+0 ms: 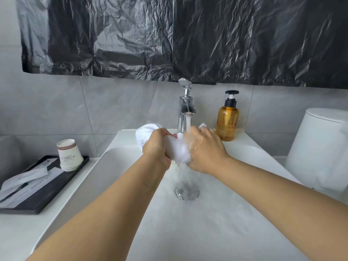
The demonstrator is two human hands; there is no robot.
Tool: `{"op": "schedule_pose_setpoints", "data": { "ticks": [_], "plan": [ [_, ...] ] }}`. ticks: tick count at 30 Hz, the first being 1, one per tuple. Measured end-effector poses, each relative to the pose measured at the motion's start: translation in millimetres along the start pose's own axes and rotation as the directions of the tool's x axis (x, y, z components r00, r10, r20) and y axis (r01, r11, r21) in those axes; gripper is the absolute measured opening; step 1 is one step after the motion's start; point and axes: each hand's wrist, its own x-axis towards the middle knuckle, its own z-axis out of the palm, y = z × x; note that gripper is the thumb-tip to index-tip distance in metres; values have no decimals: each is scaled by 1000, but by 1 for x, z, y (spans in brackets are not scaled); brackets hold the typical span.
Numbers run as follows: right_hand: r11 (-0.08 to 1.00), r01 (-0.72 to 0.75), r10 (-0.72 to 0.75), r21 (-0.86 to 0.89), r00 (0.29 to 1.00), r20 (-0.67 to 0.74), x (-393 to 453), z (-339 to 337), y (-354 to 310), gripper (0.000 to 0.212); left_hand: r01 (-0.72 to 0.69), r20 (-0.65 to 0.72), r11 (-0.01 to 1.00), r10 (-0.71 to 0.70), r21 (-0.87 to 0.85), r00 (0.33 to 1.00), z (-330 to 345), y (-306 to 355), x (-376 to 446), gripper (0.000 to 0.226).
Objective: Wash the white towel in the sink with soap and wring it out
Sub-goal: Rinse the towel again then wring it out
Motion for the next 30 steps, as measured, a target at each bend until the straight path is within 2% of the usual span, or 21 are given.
{"op": "schedule_pose_setpoints", "data": {
  "ticks": [1,3,4,6,9,13,15,17,19,21,22,25,28,30],
  "plan": [
    [995,-71,62,71,990,128,0,-5,-1,58,-2,27,1000,1,8,1000,0,-1,1,16],
    [953,-253,167,169,900,402,0,-8,-3,45,-19,65,1000,18,10,998,-1,-3,4,20],
    [918,-324,182,228,857,482,1,-9,-3,38,-25,83,1000,26,-4,996,-1,-4,3,20],
    [805,-455,152,380,779,609,4,-11,0,32,-30,129,999,34,-39,991,1,-5,-2,22],
    [614,-577,-26,539,667,745,5,-17,5,20,-15,191,998,27,-63,981,2,-5,-10,26],
    [524,-603,-138,602,637,758,4,-20,5,21,-2,255,996,26,-94,967,3,-5,-11,28],
    [607,-577,-109,546,620,777,4,-19,1,23,-37,230,996,55,-83,972,1,-8,-8,26],
    [723,-538,-19,435,613,790,5,-18,0,24,-62,207,997,70,-48,976,0,-10,-6,24],
    [810,-497,83,312,623,777,5,-17,1,37,-57,197,997,65,-45,978,0,-12,-4,23],
    [818,-495,115,291,638,762,4,-14,3,44,-55,194,996,68,-74,979,1,-12,-6,24],
    [770,-527,90,360,648,756,3,-14,3,39,-63,193,994,80,-94,978,3,-11,-7,24],
    [503,-651,16,568,664,748,-6,-8,-1,26,-83,205,991,102,-103,973,2,-9,-9,26],
    [302,-710,-56,636,653,756,-13,-2,-2,35,-31,249,993,58,-112,967,0,-7,-10,26],
    [189,-746,-135,638,624,770,-16,-1,-3,23,3,275,990,36,-140,961,1,-8,-13,25]
  ]
}}
